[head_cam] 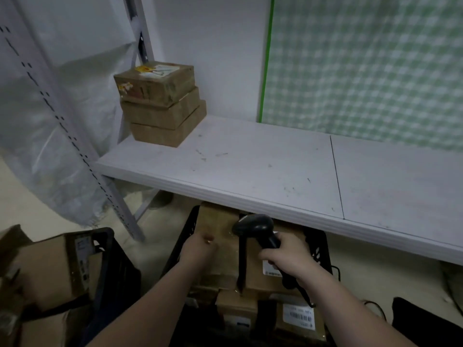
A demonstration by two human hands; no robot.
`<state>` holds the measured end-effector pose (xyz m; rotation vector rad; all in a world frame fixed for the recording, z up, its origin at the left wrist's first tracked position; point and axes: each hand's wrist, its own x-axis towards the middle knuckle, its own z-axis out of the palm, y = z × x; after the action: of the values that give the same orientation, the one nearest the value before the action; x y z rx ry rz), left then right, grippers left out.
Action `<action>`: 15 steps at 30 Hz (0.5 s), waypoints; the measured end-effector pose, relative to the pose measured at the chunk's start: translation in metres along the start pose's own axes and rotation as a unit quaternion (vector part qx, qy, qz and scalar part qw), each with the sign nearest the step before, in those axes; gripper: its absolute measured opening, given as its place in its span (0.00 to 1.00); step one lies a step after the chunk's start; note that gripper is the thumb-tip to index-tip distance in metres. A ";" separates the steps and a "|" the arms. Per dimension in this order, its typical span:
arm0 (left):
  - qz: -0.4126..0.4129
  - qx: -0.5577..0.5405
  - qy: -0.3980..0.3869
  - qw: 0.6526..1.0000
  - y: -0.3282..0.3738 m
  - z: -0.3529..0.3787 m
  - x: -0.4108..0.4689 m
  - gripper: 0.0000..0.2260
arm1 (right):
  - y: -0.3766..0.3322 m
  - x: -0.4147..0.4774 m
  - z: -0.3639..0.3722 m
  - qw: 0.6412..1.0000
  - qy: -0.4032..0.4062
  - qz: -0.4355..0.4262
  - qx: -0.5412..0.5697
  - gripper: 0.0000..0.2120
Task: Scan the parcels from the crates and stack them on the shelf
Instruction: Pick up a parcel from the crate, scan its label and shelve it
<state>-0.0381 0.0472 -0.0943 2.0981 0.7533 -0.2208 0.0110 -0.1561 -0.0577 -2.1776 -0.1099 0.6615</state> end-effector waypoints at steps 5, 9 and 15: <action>0.012 -0.001 -0.074 0.997 0.020 0.040 -0.021 0.13 | 0.047 -0.006 -0.001 0.997 0.036 0.066 0.009 0.04; 0.000 -0.040 -0.159 0.986 0.021 0.069 -0.028 0.11 | 0.078 -0.009 -0.002 0.992 0.069 0.107 0.018 0.07; -0.047 -0.055 -0.189 0.979 0.028 0.089 -0.043 0.08 | 0.093 -0.017 -0.008 0.985 0.048 0.146 0.082 0.08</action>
<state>-0.0458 -0.0532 -0.1115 1.8420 0.6192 -0.5979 -0.0127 -0.2267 -0.1156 -2.0791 0.3110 0.7006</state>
